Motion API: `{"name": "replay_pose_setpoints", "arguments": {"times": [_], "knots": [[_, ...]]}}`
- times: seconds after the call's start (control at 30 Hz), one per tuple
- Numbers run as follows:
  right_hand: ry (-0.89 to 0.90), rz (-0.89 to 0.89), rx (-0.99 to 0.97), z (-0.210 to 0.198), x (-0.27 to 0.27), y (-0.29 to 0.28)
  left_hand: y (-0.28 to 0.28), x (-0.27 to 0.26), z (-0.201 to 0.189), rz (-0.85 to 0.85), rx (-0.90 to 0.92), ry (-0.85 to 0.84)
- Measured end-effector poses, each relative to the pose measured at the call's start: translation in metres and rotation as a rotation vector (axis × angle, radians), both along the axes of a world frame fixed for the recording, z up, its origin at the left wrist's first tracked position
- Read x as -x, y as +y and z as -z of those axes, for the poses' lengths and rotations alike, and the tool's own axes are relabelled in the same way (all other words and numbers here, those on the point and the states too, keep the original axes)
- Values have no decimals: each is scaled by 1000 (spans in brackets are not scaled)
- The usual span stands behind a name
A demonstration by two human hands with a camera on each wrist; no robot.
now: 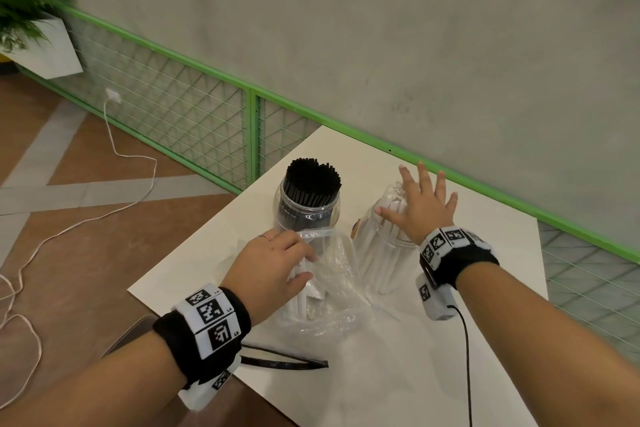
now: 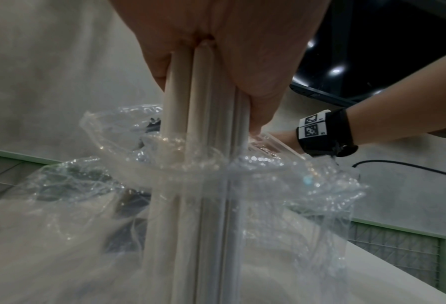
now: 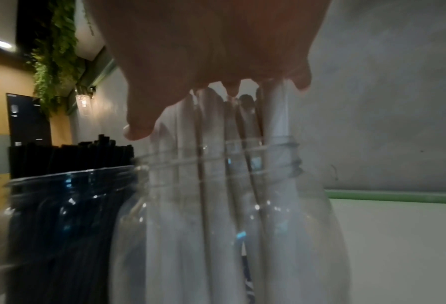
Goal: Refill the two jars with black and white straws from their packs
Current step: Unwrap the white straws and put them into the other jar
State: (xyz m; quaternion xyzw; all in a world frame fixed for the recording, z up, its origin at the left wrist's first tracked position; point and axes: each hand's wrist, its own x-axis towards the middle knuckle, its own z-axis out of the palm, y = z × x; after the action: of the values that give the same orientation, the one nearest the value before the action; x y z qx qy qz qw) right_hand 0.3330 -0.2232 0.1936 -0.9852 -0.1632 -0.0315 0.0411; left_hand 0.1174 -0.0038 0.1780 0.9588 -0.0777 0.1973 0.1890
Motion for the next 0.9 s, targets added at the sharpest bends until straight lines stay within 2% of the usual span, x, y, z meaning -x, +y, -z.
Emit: {"name": "replay_pose_setpoints", "arguments": {"times": [0.1,0.27,0.43,0.7,0.9], "knots": [[51,-39,-116,4,-10,5,0,0,0,-2,-4,-2],[-151,-83,-498,16,-11,2,0,0,0,6,4,1],[-44,-84,-276,9,-14,-4,1,0,0,4,1,-4],[86,-82,-347,6,-22,-3,1,0,-1,6,1,4],[113,-82,-242,-1,-16,-8,1,1,0,12,5,4]]}}
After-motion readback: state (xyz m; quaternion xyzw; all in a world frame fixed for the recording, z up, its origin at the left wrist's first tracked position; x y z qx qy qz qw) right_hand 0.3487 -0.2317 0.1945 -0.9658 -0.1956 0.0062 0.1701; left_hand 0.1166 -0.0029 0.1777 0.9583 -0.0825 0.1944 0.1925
